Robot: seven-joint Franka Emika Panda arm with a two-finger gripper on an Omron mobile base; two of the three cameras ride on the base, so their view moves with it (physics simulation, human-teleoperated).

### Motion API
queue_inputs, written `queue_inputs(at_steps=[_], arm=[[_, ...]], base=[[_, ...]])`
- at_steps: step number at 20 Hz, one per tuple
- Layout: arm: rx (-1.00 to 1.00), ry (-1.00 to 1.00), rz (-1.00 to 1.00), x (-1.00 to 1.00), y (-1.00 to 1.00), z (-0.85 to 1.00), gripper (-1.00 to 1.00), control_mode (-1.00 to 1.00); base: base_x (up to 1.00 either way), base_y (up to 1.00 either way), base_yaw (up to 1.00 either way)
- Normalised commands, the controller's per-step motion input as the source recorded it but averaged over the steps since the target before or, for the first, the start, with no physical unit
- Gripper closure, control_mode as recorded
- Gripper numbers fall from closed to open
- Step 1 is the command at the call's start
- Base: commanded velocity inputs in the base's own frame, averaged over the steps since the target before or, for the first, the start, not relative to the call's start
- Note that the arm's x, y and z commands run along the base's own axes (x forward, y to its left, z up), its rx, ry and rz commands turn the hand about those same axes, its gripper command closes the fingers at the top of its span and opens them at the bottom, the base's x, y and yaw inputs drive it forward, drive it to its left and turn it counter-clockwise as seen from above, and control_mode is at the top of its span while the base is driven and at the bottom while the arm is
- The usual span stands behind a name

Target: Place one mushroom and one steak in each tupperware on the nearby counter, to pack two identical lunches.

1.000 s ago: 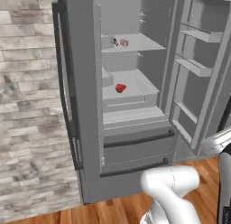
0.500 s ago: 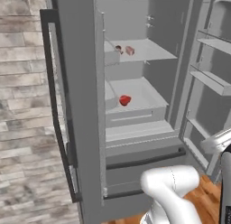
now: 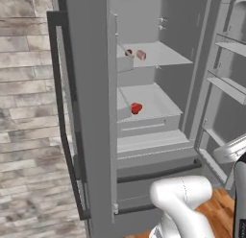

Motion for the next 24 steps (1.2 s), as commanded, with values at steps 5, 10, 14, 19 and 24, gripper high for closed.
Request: queue_inputs(at_steps=[5,10,14,19,24], arm=[[0.0,0.0,0.0,0.0,0.0,0.0,-1.0,1.0],[0.0,0.0,0.0,0.0,0.0,0.0,-1.0,1.0],[0.0,0.0,0.0,0.0,0.0,0.0,-1.0,1.0],[0.0,0.0,0.0,0.06,0.26,-0.38,-1.0,-1.0],[0.0,-0.06,-0.03,0.16,0.17,-0.39,-1.0,-1.0]], base=[[0.42,0.12,0.0],[0.71,0.25,0.0],[0.38,0.33,0.0],[0.0,0.06,0.0],[0.0,0.0,0.0]])
